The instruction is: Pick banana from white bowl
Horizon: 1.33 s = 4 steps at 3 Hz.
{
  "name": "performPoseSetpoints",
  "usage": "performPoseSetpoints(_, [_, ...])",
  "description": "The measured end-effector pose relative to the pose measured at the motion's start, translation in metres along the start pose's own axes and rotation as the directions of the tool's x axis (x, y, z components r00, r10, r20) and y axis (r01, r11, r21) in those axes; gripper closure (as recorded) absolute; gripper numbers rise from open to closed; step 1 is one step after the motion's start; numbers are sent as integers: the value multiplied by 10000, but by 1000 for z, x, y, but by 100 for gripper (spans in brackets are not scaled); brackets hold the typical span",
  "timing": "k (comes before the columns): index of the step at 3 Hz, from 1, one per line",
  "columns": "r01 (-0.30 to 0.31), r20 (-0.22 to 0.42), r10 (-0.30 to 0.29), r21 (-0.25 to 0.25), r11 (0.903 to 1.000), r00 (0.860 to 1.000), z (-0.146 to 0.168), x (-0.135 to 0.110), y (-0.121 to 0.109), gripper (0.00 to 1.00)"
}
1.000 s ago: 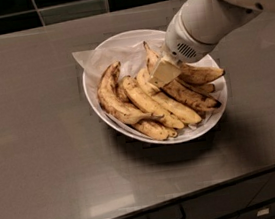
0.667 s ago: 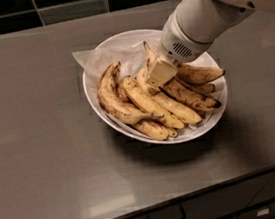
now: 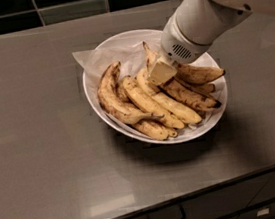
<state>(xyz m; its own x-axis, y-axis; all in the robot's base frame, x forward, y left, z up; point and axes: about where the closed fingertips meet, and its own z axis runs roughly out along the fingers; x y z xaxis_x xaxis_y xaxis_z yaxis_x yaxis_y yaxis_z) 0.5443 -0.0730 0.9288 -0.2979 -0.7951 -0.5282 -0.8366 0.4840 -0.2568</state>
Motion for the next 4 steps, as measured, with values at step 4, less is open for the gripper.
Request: performPoseSetpoints(4, [367,2164,-381,102,9993,9756,-53,-22,-5,100])
